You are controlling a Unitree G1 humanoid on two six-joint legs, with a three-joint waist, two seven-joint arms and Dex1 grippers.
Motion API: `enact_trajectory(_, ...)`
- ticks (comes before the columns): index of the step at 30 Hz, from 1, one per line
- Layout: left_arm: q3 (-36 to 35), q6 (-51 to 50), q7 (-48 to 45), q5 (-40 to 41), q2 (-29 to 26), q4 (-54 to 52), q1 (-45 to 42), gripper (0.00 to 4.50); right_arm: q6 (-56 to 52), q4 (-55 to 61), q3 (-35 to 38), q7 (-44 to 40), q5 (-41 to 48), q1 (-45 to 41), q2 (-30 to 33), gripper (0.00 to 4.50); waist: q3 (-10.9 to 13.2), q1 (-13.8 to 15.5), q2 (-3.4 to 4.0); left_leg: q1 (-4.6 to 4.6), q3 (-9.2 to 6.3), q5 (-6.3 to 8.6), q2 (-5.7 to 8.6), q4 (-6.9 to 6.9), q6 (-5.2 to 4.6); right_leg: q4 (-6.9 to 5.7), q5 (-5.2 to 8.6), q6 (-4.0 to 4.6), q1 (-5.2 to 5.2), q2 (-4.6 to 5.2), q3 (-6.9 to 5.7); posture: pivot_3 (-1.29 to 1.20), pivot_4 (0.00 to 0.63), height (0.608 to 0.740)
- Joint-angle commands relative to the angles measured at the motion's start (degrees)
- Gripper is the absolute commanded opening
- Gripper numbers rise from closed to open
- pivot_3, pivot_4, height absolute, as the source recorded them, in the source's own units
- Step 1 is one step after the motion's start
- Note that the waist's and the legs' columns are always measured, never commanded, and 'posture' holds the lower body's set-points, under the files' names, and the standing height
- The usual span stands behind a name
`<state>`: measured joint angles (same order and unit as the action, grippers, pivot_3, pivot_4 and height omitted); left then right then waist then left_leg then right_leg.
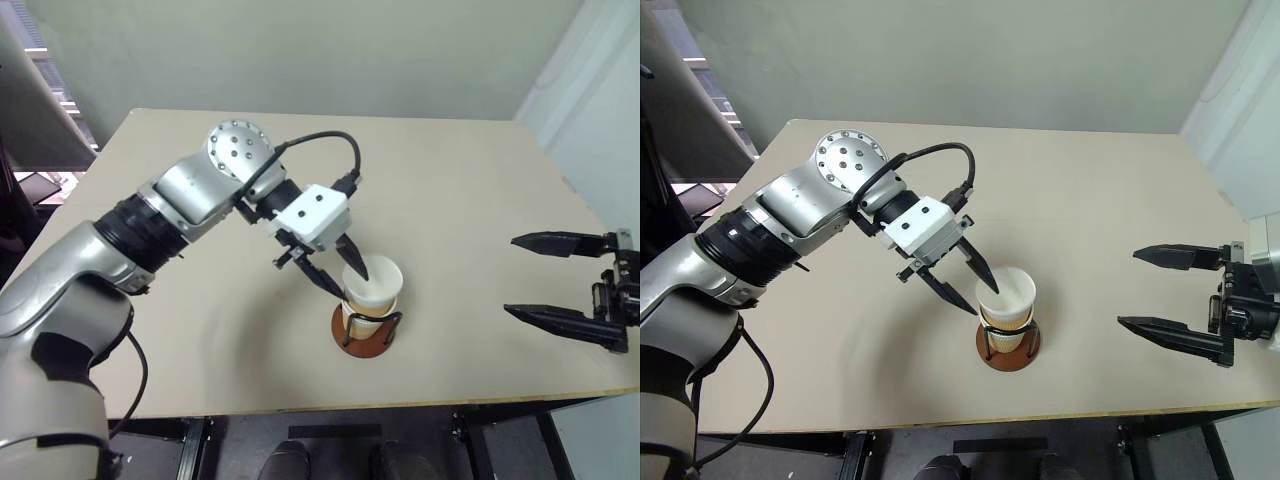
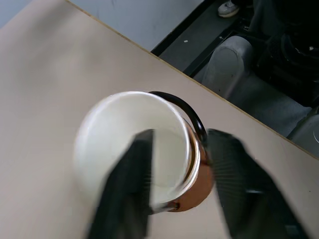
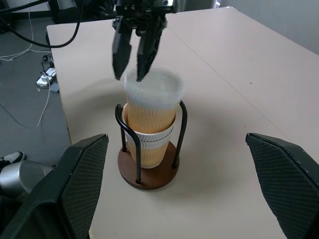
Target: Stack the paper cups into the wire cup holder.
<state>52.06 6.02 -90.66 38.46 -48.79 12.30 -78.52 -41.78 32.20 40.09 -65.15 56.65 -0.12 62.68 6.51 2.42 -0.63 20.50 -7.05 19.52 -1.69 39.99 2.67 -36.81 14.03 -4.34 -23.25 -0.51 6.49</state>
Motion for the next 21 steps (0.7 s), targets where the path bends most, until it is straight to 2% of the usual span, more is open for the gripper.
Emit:
enact_trajectory(1, -3.34, -0.06, -1.84, -0.23, -0.05, -1.05, -0.45, 3.12, 1.20, -0.30, 0.57, -0.20, 0.18, -1.27, 0.40, 4.50, 0.00, -0.04, 0.00, 0.00, 0.00, 0.00, 0.00, 0.00, 0.00, 0.00, 0.00, 0.00, 0.00, 0.00, 0.00, 0.00, 0.150, 0.740)
enact_trajectory(3, -5.63, -1.23, -1.84, -1.14, 0.37, -0.08, 0.05, 3.81, 1.84, -1.21, -0.83, -0.67, -0.33, -2.10, 0.46, 4.50, 0.00, -0.06, 0.00, 0.00, 0.01, 0.00, 0.01, 0.00, 0.00, 0.00, 0.00, 0.00, 0.00, -0.01, -0.01, 0.00, 0.150, 0.740)
enact_trajectory(4, -8.48, -3.19, -1.84, -0.81, 0.31, 0.84, 0.84, 4.23, 2.39, -2.12, -2.25, -1.09, -0.80, -2.83, 0.39, 4.50, 0.00, -0.06, 0.00, 0.00, 0.01, 0.00, 0.01, -0.01, 0.00, 0.00, 0.00, 0.00, 0.00, -0.02, -0.01, 0.00, 0.150, 0.740)
enact_trajectory(5, -11.48, -5.22, -1.84, -0.43, 0.09, 1.44, 1.93, 4.47, 3.01, -3.11, -3.60, -1.53, -1.38, -3.46, 0.28, 4.50, 0.00, -0.12, 0.01, 0.00, 0.01, 0.00, 0.01, 0.00, 0.00, 0.00, 0.00, 0.00, 0.00, -0.02, -0.02, 0.00, 0.150, 0.740)
enact_trajectory(10, -26.22, -15.51, 1.07, 0.98, -5.85, 4.77, 11.20, 4.47, 6.98, -10.46, -10.48, -4.09, -5.95, -7.57, -0.01, 4.50, -0.03, -0.92, 0.16, -0.08, 0.08, 0.02, -0.04, -0.06, 0.02, -0.06, 0.00, 0.00, -0.09, -0.09, -0.01, 0.00, 0.150, 0.740)
enact_trajectory(15, -42.16, -18.24, 10.27, -1.86, -13.27, 11.48, 25.51, 4.47, 10.81, -20.90, -14.25, -7.67, -11.13, -11.24, 0.61, 4.50, -0.03, -1.33, 0.22, -0.05, 0.00, -0.04, -0.15, -0.24, 0.12, -0.11, 0.01, 0.01, -0.30, -0.07, 0.01, 0.00, 0.150, 0.740)
enact_trajectory(19, -52.58, -22.27, 12.83, -0.67, -16.87, 9.58, 37.56, 4.47, 13.06, -27.44, -15.77, -10.42, -14.00, -13.31, 1.11, 4.50, -0.02, -1.17, 0.21, -0.03, 0.02, -0.07, -0.12, -0.44, 0.18, -0.07, 0.01, 0.02, -0.45, -0.03, 0.05, 0.00, 0.150, 0.740)
enact_trajectory(21, -57.16, -25.80, 9.98, 1.48, -19.10, 5.46, 45.03, 4.47, 13.51, -29.46, -16.66, -12.08, -14.79, -13.85, 1.20, 4.50, -0.03, -0.88, 0.20, -0.01, 0.00, -0.10, -0.11, -0.52, 0.22, -0.08, 0.02, 0.04, -0.50, 0.00, 0.05, 0.00, 0.150, 0.740)
